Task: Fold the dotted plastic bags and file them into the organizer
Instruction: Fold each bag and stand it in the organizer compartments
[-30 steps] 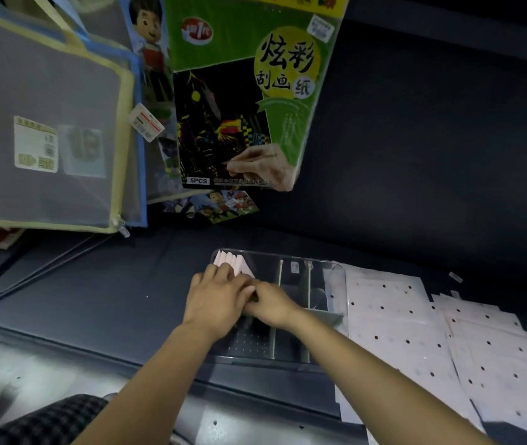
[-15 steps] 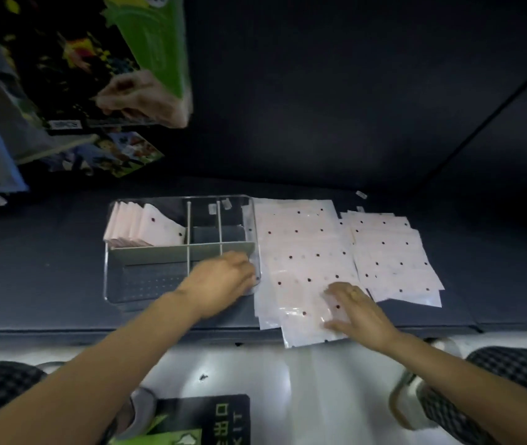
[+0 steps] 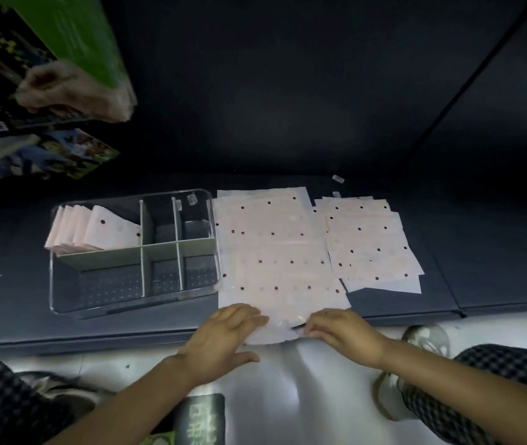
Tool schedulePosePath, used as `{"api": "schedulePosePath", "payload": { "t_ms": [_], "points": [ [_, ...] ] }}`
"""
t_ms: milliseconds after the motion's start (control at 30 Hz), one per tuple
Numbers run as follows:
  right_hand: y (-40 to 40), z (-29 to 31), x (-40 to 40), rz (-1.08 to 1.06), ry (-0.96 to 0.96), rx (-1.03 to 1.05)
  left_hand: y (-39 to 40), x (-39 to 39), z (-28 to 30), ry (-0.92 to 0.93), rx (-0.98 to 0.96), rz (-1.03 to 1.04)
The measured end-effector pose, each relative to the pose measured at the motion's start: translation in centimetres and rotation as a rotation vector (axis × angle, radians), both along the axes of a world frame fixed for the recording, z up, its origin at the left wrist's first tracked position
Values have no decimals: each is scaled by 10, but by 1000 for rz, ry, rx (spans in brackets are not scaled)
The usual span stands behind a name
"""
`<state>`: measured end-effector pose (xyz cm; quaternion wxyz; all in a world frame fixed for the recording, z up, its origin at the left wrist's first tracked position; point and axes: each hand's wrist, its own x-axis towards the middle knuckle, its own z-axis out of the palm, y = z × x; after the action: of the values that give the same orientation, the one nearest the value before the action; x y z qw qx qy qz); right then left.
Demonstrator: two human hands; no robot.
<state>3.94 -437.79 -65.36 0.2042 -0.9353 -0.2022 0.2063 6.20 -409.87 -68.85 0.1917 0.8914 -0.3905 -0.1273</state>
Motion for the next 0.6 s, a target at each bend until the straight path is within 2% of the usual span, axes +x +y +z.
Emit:
{"api": "schedulePosePath", "payload": {
  "t_ms": [67, 167, 300, 400, 600],
  "points": [
    [2, 19, 8, 42, 165, 91, -2, 5, 17, 39, -73, -42],
    [2, 48, 35, -56, 315, 228, -7, 14, 37, -8, -216, -7],
    [-2, 58, 89, -179, 113, 223, -15, 32, 45, -127, -468, 300],
    [-2, 37, 123, -222, 8, 73, -19, 37, 42, -210, -437, 364],
    [12, -10, 157, -318, -70, -193, -25, 21, 9, -220, -154, 154]
  ]
}}
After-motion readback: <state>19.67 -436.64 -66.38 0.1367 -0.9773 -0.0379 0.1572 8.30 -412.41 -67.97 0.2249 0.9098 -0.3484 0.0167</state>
